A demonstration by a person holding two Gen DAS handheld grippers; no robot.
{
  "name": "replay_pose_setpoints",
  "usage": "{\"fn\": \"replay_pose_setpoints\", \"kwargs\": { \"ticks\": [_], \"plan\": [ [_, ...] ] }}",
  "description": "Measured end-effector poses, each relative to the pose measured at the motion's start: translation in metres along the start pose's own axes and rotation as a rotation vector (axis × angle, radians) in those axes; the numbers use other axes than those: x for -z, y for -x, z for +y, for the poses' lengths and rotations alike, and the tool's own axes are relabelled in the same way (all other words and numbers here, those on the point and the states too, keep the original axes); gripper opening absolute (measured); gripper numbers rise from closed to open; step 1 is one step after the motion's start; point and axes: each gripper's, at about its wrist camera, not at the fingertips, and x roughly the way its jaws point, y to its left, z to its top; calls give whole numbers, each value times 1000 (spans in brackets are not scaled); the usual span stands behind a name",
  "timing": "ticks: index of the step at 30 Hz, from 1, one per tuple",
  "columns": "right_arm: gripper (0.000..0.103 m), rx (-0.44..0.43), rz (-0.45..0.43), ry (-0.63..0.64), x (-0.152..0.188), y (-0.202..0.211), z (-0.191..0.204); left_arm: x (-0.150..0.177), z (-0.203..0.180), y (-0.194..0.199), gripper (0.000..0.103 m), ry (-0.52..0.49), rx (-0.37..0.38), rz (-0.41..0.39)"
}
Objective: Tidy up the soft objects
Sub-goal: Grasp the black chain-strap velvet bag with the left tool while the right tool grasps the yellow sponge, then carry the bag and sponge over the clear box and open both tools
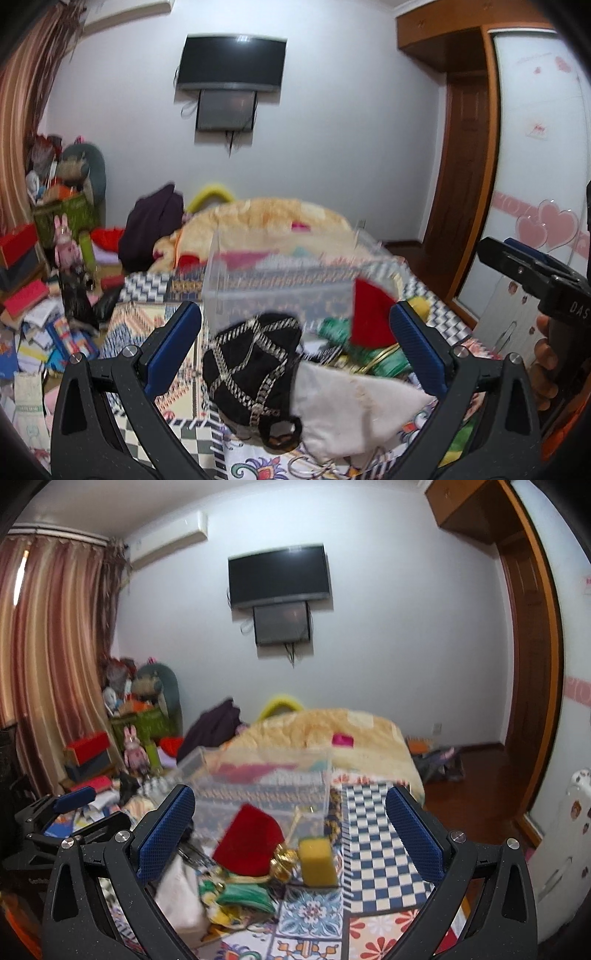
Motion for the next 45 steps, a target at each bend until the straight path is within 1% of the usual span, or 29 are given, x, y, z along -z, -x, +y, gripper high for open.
{"fn": "replay_pose_setpoints", "kwargs": {
  "ticks": [1,4,5,6,7,8,9,10,12,13,14,15,16,18,19,21,22,23,24,25,27,32,37,39,43,45],
  "plan": [
    [103,5,22,0,4,-7,-2,3,3,-3,103,22,-6,53],
    [103,14,76,0,13,-21,-5,11,11,-19,103,28,-34,86],
    [103,17,95,-3,17,-27,-7,13,13,-23,101,35,-37,87],
    [102,18,110,-7,19,-30,-8,15,15,-25,94,50,-38,109],
    [101,16,128,-11,22,-34,-10,17,17,-27,90,47,-37,117],
    [96,13,145,-15,25,-38,-11,18,19,-30,86,52,-31,134],
    [92,11,168,-21,28,-42,-14,20,22,-32,84,58,-26,144],
    [89,8,189,-31,31,-46,-16,21,24,-34,84,59,-24,151],
    [81,-2,224,-51,36,-51,-21,25,27,-39,77,66,-23,162],
    [79,-4,240,-60,39,-55,-23,26,26,-44,75,92,-11,163],
    [73,-4,253,-65,41,-57,-23,28,27,-47,71,90,-13,171],
    [67,-3,264,-74,42,-59,-25,30,28,-49,70,91,-12,175],
    [65,-6,278,-82,44,-61,-26,31,30,-51,69,91,-10,177],
    [54,-8,301,-97,46,-65,-28,33,32,-53,61,96,5,189],
    [51,-10,309,-102,48,-65,-29,33,34,-55,59,92,6,189],
    [40,-13,322,-113,51,-69,-29,35,34,-55,51,81,5,193],
    [36,-15,327,-117,52,-69,-30,35,33,-56,49,77,4,193],
    [32,-18,331,-121,52,-70,-30,35,33,-56,43,74,5,195],
    [32,-23,333,-125,53,-69,-30,36,32,-56,39,79,10,194],
    [32,-22,325,-127,52,-65,-30,36,32,-56,37,77,9,193],
    [30,-18,311,-122,50,-64,-29,35,31,-54,29,68,4,188],
    [29,-11,275,-115,42,-57,-29,31,34,-45,20,77,-2,159],
    [29,-5,228,-106,30,-44,-29,24,44,-36,17,116,-8,129],
    [29,-3,206,-103,24,-38,-30,19,49,-29,16,133,2,109],
    [29,-6,166,-90,11,-29,-27,8,52,-20,16,135,12,81],
    [29,-10,149,-82,5,-27,-25,0,53,-16,16,133,30,68]
  ]
}}
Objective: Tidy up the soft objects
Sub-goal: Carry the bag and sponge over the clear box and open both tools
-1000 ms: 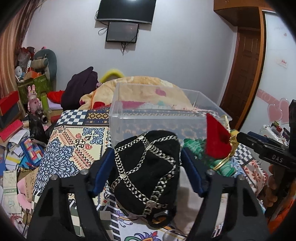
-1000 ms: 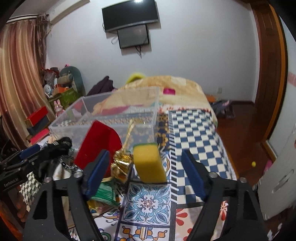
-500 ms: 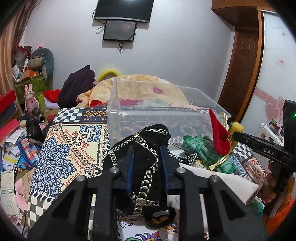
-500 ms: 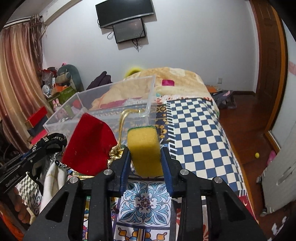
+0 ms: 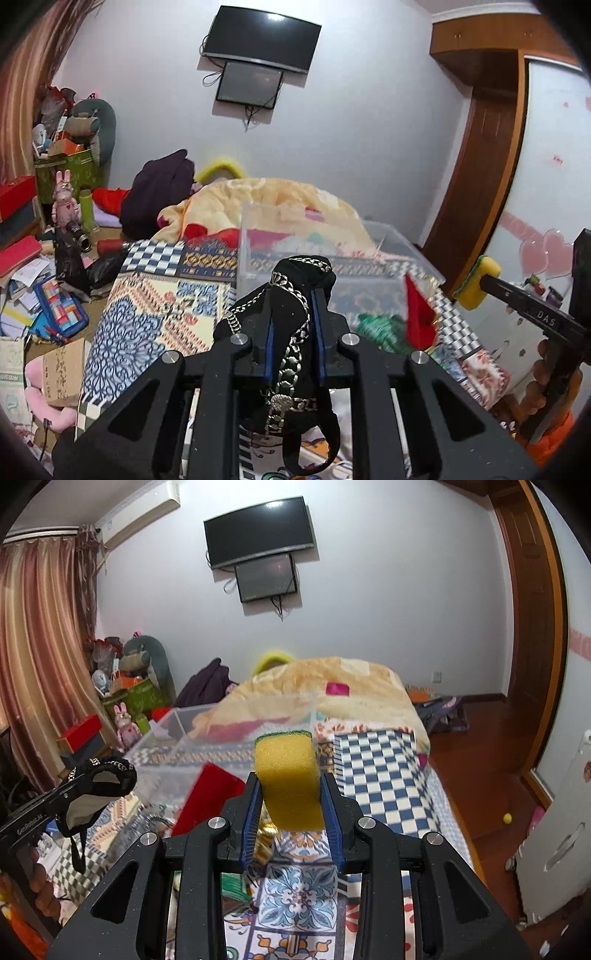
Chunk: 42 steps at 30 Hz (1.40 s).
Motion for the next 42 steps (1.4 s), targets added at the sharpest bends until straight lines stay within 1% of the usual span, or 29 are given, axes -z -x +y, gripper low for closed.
{"fn": "replay_pose_setpoints", "kwargs": {
  "ticks": [2,6,10,14,16,24,28,31,34,36,38,42],
  "plan": [
    [29,-4,-17,13,-6,2,3,-9,-2,3,16,-5,14,-16],
    [29,-2,-34,38,-14,-4,8,-27,-10,6,16,-63,-12,-46],
    [29,-6,-38,55,-22,-15,12,-49,-18,1,16,-103,-10,-71],
    [29,-9,-43,62,-28,-25,16,-66,-26,-16,16,-147,-41,-90],
    [29,-15,-41,65,-31,-32,17,-72,-29,-27,16,-153,-49,-87],
    [29,-15,-10,93,-41,-57,25,-91,-25,-72,16,-125,-52,-54],
    [29,-9,19,124,-42,-72,31,-97,-24,-90,16,-125,-53,-30],
    [29,-16,60,134,-41,-85,34,-96,-24,-108,16,-135,-69,9],
    [29,-14,105,150,-41,-99,37,-92,-21,-127,17,-136,-70,79],
    [29,-17,140,162,-39,-109,37,-87,-18,-142,17,-139,-59,143],
    [29,-16,183,170,-39,-120,38,-80,-17,-151,17,-141,-45,190],
    [29,-27,245,168,-36,-135,38,-69,-21,-160,17,-184,-53,228]
  ]
}}
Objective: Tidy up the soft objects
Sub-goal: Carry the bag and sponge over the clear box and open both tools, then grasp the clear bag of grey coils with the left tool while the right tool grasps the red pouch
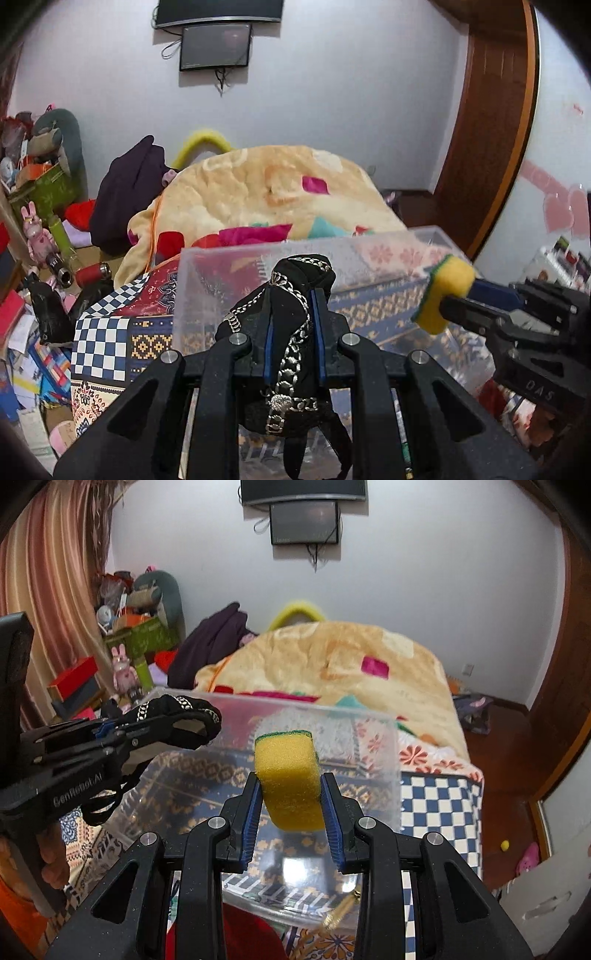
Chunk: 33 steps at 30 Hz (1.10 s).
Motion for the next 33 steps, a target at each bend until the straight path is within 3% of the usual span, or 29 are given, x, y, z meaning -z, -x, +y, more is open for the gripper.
{"fn": "replay_pose_setpoints", "kwargs": {
  "ticks": [7,10,12,15,19,22,24,27,33],
  "plan": [
    [29,-20,69,12,3,-7,4,9,-13,-4,21,-63,1,23],
    [31,-31,86,20,4,-7,4,11,-14,0,32,-63,2,15],
    [39,-31,87,26,3,-6,6,11,-12,6,46,-51,2,3],
    [56,-19,59,39,3,2,8,12,-9,16,64,-31,15,-24],
    [57,-3,11,54,1,18,13,12,-8,35,69,-37,9,-62],
    [58,-6,-28,53,1,31,14,14,-8,53,78,-34,5,-104],
    [66,-12,-63,51,2,41,14,17,-9,66,82,-40,11,-133],
    [69,-12,-113,51,7,56,15,22,-11,82,91,-57,8,-167],
    [70,-17,-163,45,21,73,18,42,-11,103,98,-68,8,-198]
  ]
}}
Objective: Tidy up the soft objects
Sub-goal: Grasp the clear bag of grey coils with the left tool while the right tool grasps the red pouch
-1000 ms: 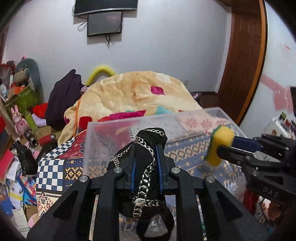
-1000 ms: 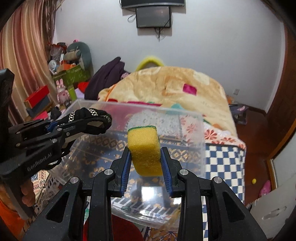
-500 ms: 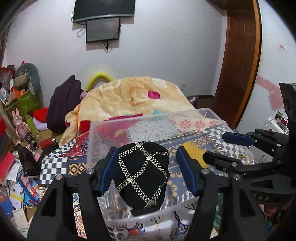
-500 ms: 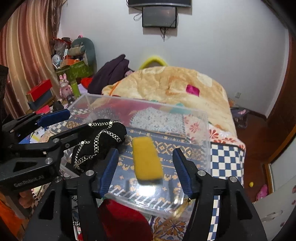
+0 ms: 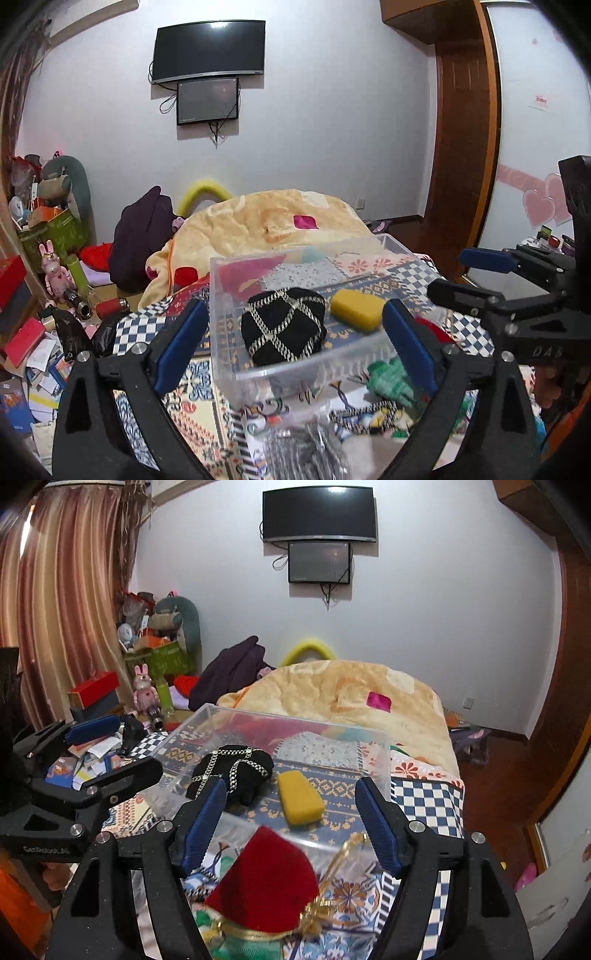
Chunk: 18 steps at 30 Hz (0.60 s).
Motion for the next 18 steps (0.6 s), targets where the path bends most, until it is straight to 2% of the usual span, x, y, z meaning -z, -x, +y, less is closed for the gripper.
{"fn": "replay_pose_setpoints", "kwargs": {
  "ticks": [5,11,18],
  "plan": [
    [72,-34,0,-40,24,3,-5,22,5,2,100,21,-9,36],
    [72,-38,65,-73,46,-11,-6,55,14,0,100,79,-16,86],
    [72,-40,122,-95,62,-23,-4,86,22,-15,100,138,53,187]
  ]
}}
